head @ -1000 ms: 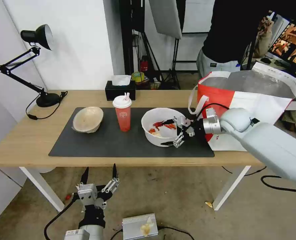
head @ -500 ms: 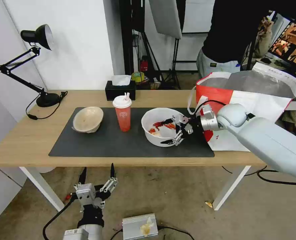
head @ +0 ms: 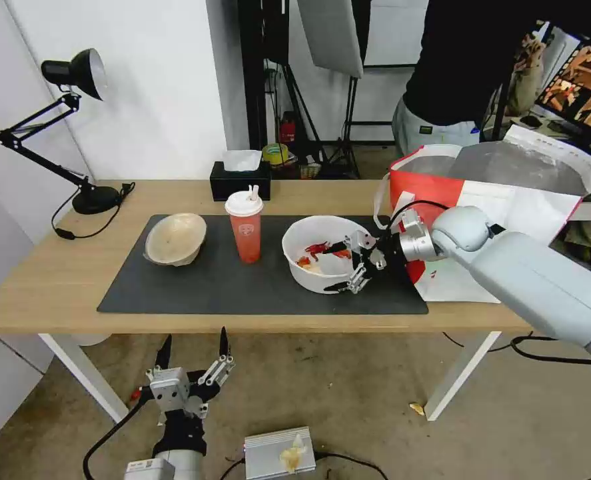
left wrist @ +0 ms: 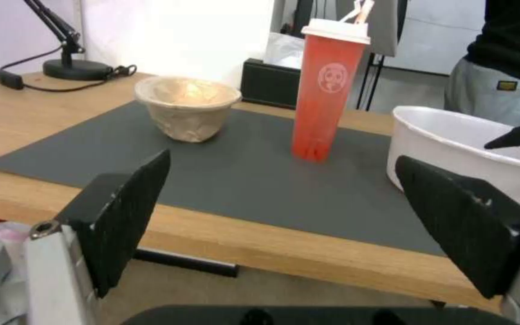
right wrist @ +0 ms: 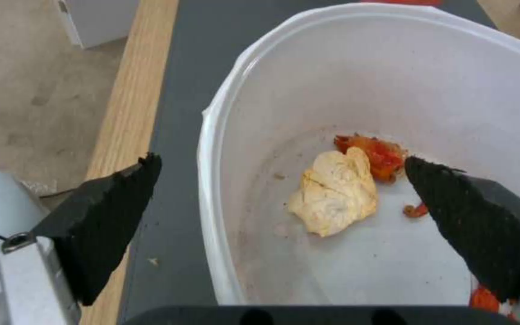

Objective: Pick up the trash from the table and place it into the takeout bag.

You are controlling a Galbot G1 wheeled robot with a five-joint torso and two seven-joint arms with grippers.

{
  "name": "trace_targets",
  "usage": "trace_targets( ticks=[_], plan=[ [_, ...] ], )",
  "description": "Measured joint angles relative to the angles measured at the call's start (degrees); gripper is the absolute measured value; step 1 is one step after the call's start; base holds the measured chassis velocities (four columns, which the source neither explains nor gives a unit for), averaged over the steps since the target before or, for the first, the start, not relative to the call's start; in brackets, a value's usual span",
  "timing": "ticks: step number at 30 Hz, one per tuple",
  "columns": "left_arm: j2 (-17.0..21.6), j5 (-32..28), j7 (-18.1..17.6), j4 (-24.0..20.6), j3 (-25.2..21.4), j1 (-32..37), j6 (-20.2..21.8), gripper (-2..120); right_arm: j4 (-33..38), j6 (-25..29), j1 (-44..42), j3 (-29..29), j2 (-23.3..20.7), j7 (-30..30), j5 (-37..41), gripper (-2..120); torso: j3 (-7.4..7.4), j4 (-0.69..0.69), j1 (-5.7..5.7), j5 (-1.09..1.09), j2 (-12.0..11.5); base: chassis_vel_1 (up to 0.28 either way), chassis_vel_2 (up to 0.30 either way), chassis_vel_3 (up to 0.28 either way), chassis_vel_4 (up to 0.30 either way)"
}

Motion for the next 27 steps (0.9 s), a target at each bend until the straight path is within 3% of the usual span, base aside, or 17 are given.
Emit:
trace_targets(
  ticks=[22,27],
  plan=[
    [-0.28,0.39,0.04,-0.09,0.04,0.10,-0.11,100,-1.43,0.03,0.50,-0.69,0.28,-1.34,-1.57,100,0.00,0.00,0.00,0.00,0.00,0.000,0.000,0.000,0.000],
    [-0.21,0.39,0.03,-0.15,0.03,0.11,-0.20,100,-1.76,0.03,0.50,-0.67,0.31,-2.32,-2.08,85,-0.01,0.00,-0.01,0.00,0.01,0.000,0.000,0.000,0.000]
  ],
)
